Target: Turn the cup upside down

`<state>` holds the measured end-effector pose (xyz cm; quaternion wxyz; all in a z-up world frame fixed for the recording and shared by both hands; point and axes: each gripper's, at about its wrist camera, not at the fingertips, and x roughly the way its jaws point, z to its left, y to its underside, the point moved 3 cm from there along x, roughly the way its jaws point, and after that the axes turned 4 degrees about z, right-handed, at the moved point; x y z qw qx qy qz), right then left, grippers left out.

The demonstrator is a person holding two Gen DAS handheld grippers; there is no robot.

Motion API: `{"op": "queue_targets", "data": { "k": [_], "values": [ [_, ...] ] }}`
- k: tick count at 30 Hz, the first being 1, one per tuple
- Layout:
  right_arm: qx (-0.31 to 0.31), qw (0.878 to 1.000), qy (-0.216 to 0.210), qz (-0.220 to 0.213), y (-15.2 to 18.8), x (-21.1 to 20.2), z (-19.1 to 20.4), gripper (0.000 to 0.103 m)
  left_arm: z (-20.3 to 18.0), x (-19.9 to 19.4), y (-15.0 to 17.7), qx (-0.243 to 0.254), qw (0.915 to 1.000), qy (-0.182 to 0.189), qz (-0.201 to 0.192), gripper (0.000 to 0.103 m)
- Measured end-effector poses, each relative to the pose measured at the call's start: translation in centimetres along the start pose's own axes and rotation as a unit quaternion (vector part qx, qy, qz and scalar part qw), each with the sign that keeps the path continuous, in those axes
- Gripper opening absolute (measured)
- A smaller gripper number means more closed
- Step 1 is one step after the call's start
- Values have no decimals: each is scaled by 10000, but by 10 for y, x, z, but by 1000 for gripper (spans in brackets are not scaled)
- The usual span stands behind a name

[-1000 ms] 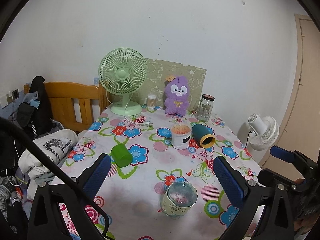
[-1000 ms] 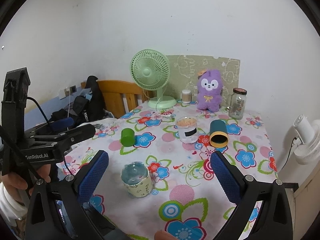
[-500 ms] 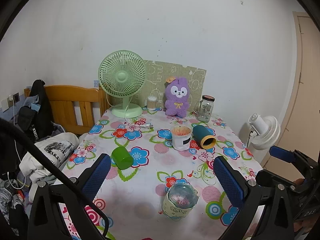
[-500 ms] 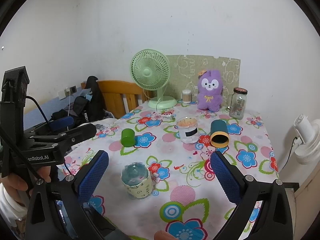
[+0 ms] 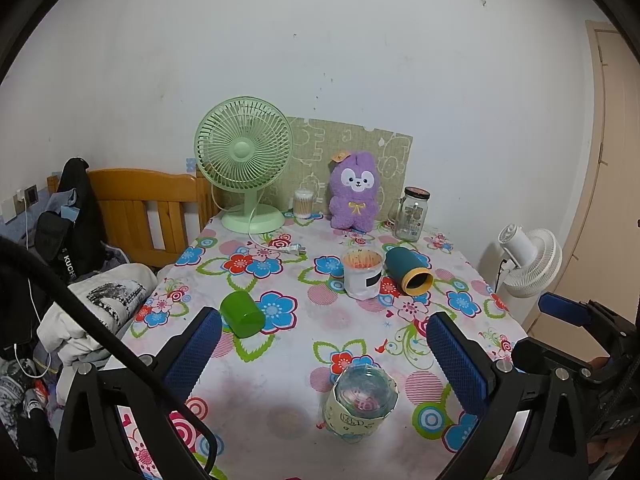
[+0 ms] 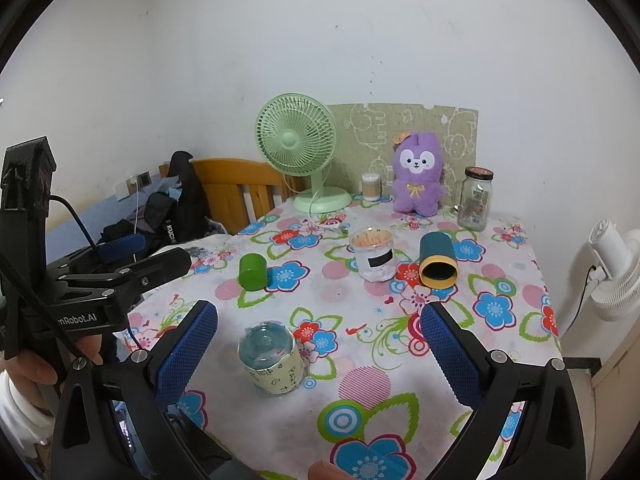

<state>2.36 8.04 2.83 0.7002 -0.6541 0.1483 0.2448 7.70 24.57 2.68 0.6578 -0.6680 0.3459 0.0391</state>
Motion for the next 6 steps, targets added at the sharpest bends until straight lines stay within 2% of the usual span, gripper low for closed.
{"op": "queue_targets", "data": {
  "k": [6],
  "values": [
    [-11,10000,6,30,2,4,-1,102,-2,5,0,39,10000,61,-33,103]
  ]
}}
